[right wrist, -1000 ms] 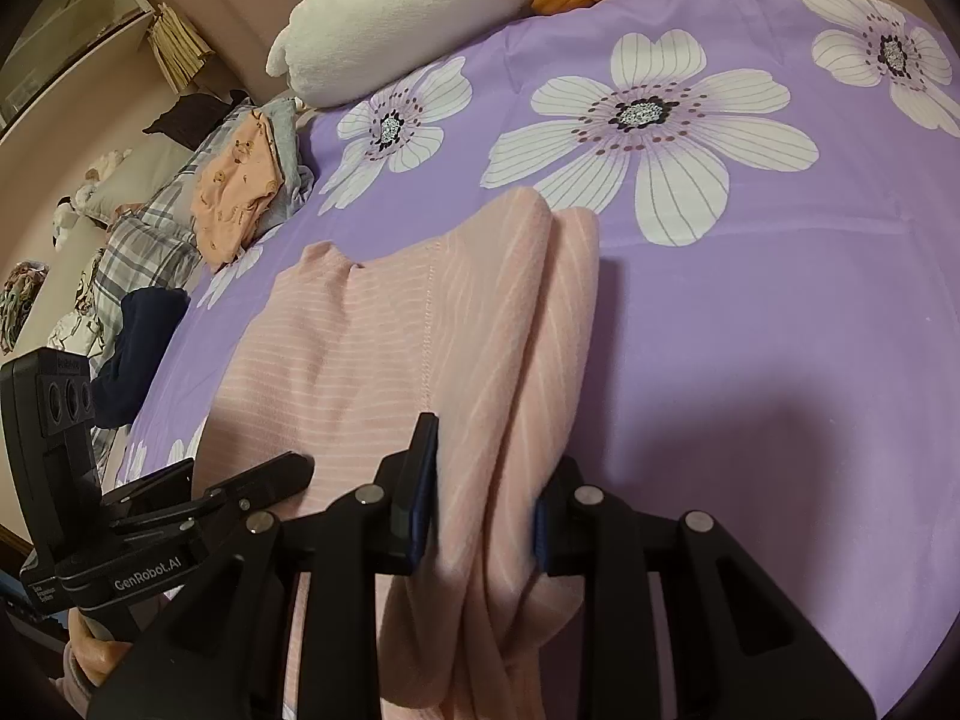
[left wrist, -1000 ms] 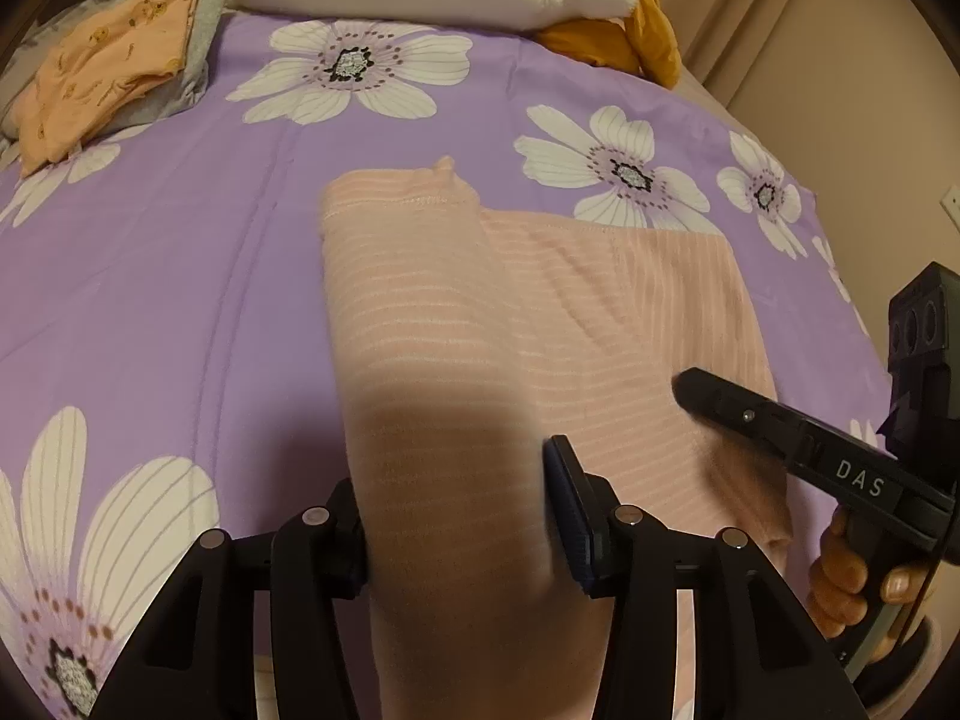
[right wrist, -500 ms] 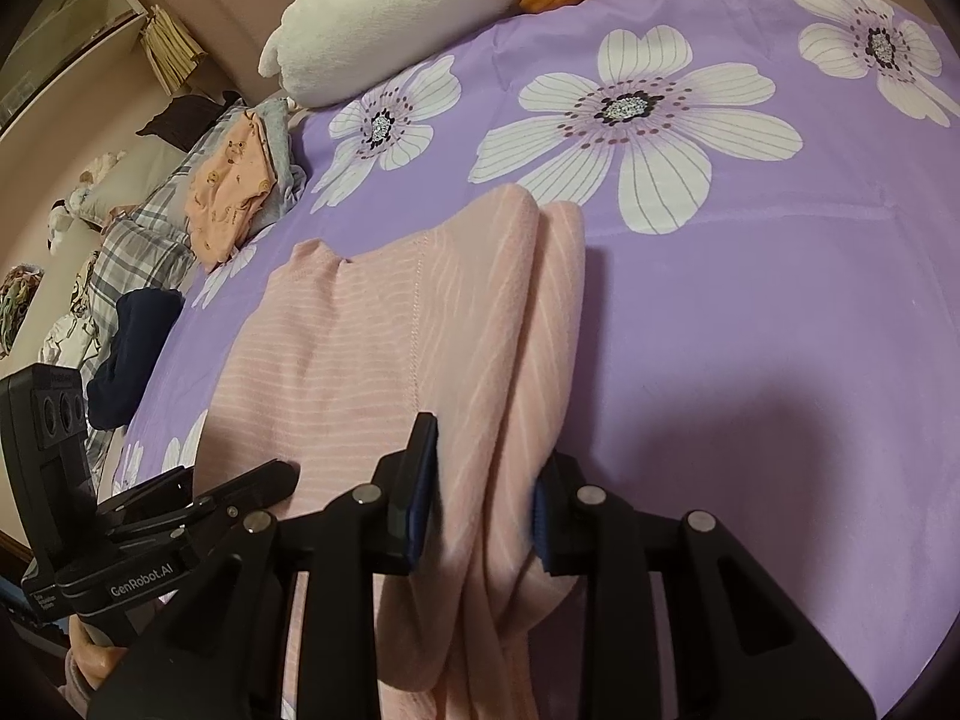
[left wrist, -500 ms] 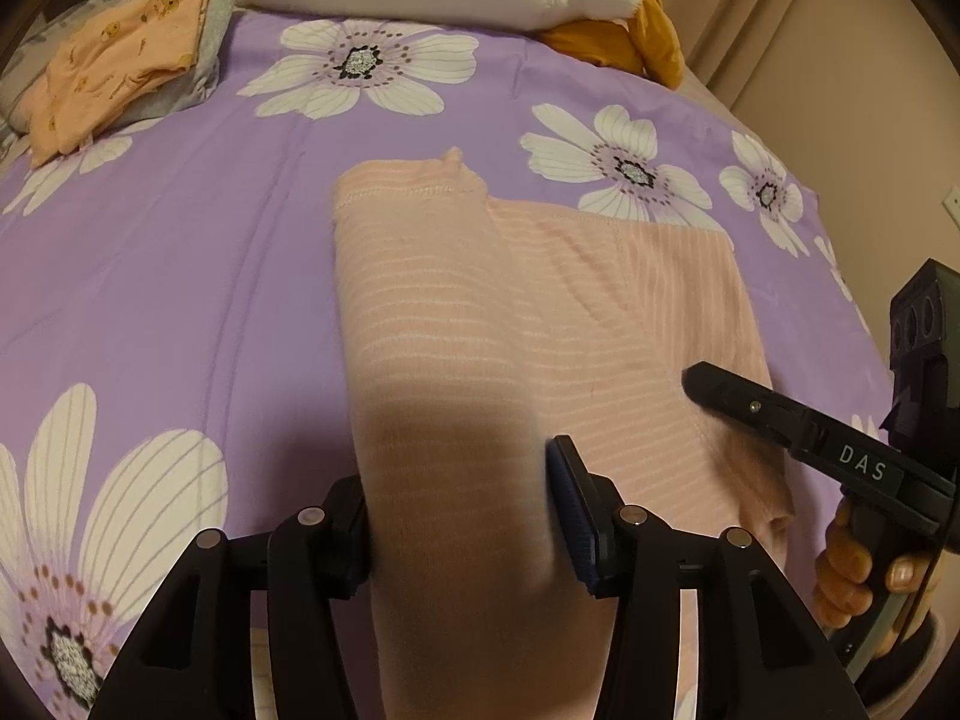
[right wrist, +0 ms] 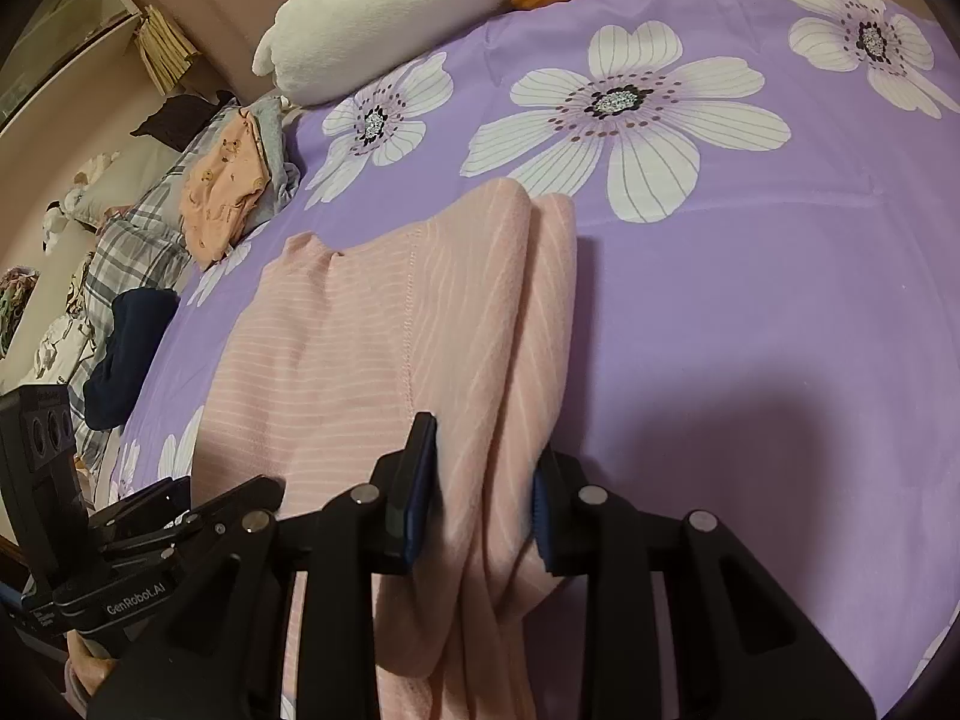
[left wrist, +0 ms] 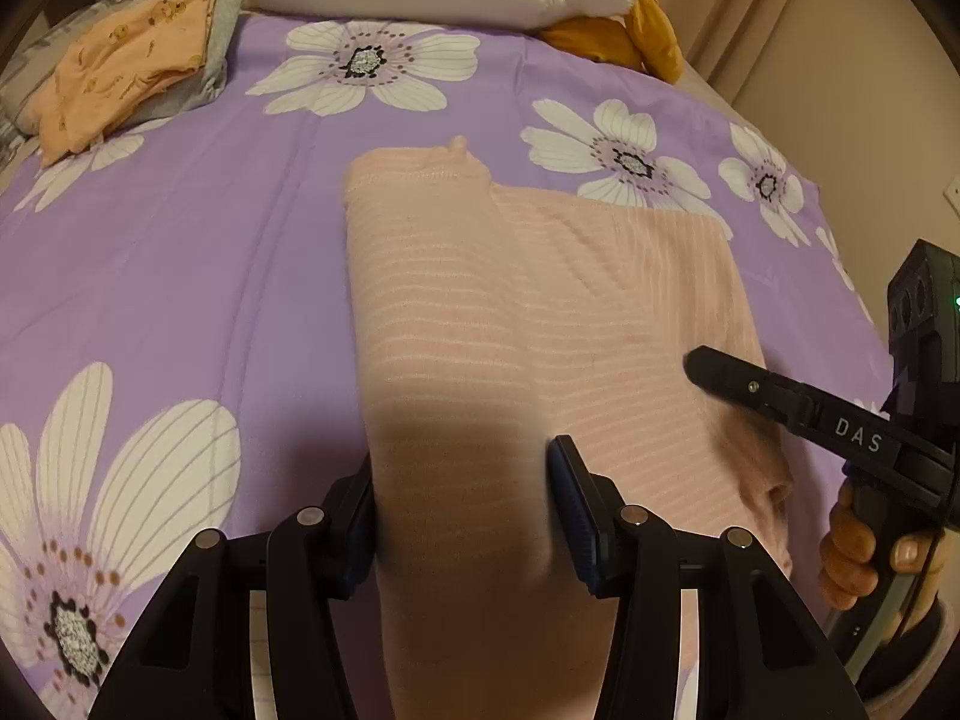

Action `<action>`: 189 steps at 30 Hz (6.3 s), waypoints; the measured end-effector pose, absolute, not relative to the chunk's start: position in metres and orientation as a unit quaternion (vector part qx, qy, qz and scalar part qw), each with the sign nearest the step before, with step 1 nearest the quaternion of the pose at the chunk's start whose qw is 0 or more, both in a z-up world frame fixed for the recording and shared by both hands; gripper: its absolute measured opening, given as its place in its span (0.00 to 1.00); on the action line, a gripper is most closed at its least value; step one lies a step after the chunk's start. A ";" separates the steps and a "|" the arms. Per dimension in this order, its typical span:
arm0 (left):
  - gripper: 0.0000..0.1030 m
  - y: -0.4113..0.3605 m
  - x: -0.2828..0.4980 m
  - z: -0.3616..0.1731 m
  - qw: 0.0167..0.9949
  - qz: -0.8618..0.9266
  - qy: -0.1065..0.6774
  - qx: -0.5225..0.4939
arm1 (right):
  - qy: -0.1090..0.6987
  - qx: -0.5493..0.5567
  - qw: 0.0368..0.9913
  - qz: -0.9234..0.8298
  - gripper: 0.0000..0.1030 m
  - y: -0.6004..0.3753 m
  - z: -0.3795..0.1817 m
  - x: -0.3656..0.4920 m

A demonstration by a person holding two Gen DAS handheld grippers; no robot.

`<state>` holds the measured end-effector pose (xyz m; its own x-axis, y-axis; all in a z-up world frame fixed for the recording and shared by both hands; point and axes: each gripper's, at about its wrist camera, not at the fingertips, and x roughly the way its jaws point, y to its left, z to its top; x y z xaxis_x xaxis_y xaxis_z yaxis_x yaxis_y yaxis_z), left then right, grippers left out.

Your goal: Fold small clothes

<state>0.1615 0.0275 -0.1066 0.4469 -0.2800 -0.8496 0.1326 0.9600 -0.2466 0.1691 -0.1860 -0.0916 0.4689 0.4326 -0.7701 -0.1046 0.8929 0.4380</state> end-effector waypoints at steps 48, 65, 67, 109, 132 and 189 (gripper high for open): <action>0.48 0.027 0.097 -0.110 0.839 -0.104 0.531 -0.061 | 0.494 0.166 0.844 0.121 0.35 -0.197 -0.084 0.142; 0.49 0.051 0.072 -0.100 0.835 -0.087 0.536 -0.089 | 0.454 0.118 0.880 0.068 0.39 -0.226 -0.041 0.112; 0.49 0.053 0.074 -0.098 0.837 -0.080 0.534 -0.091 | 0.446 0.106 0.884 0.090 0.39 -0.218 -0.035 0.106; 0.48 0.014 0.160 -0.100 0.870 -0.116 0.479 -0.025 | 0.492 0.122 0.848 0.157 0.10 -0.162 -0.084 0.196; 0.48 0.011 0.079 -0.104 0.875 -0.076 0.478 -0.001 | 0.478 0.030 0.862 0.168 0.14 -0.172 -0.081 0.078; 0.96 0.027 0.004 0.002 0.891 0.029 0.454 -0.011 | 0.402 0.016 0.911 0.091 1.00 -0.163 0.029 -0.005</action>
